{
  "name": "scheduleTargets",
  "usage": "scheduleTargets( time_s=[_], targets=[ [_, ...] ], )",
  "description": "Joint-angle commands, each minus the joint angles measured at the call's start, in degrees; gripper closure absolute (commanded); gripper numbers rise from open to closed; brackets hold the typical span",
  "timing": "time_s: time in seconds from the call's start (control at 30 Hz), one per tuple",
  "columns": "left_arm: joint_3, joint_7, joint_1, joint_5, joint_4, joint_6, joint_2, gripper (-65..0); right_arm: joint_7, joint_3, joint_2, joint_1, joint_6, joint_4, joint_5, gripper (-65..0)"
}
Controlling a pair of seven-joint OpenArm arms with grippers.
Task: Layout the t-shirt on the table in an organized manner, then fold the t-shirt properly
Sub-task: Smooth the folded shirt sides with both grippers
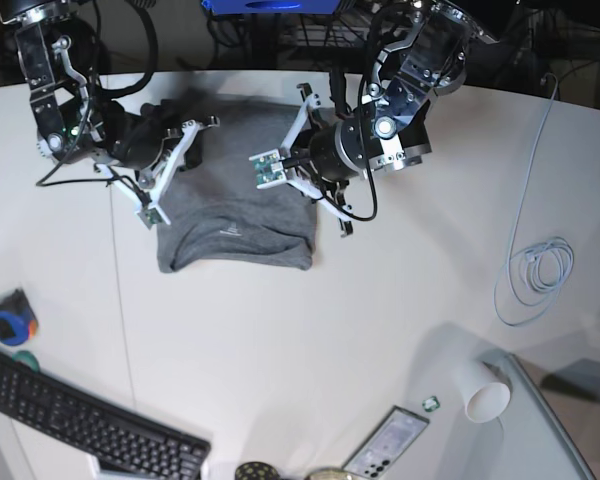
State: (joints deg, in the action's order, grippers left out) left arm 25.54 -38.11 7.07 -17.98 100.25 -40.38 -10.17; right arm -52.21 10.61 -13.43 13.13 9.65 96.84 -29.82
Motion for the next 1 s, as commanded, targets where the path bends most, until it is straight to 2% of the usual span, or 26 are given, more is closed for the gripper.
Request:
scheduleTargets(
  time_s=[0.0, 0.23, 0.6, 0.77, 0.9, 0.97],
  targets=[
    [-0.4, 1.0, 0.0, 0.4, 0.1, 0.4, 0.0, 0.0, 1.1, 0.3, -0.1, -0.6, 0.2, -0.6, -0.5, -2.7],
    [-0.5, 1.1, 1.6, 0.4, -5.4, 0.4, 0.0, 0.0, 7.3, 0.8, 0.3, -0.6, 0.2, -9.8, -0.5, -2.7],
    [-1.2, 0.8, 1.8, 0.7, -3.6, 0.4, 0.1, 0.0, 7.7, 0.3, 0.0, -0.3, 0.2, -7.0, -0.5, -2.7],
    [-10.6, 0.9, 3.6, 1.0, 4.1, 0.4, 0.0, 0.0, 7.4, -0.5, -3.1, 2.7, -0.2, 4.4, -0.5, -2.7],
    [-17.8, 1.2, 7.3, 1.0, 6.9, 0.4, 0.0, 0.0, 7.8, -6.3, -4.5, 7.1, 0.2, 9.1, -0.3, -2.7],
    [-20.9, 1.7, 10.0, 1.1, 7.1, 0.4, 0.0, 0.0, 7.8, -9.2, -7.3, 9.5, 0.2, 10.2, -0.3, -2.7]
  ],
)
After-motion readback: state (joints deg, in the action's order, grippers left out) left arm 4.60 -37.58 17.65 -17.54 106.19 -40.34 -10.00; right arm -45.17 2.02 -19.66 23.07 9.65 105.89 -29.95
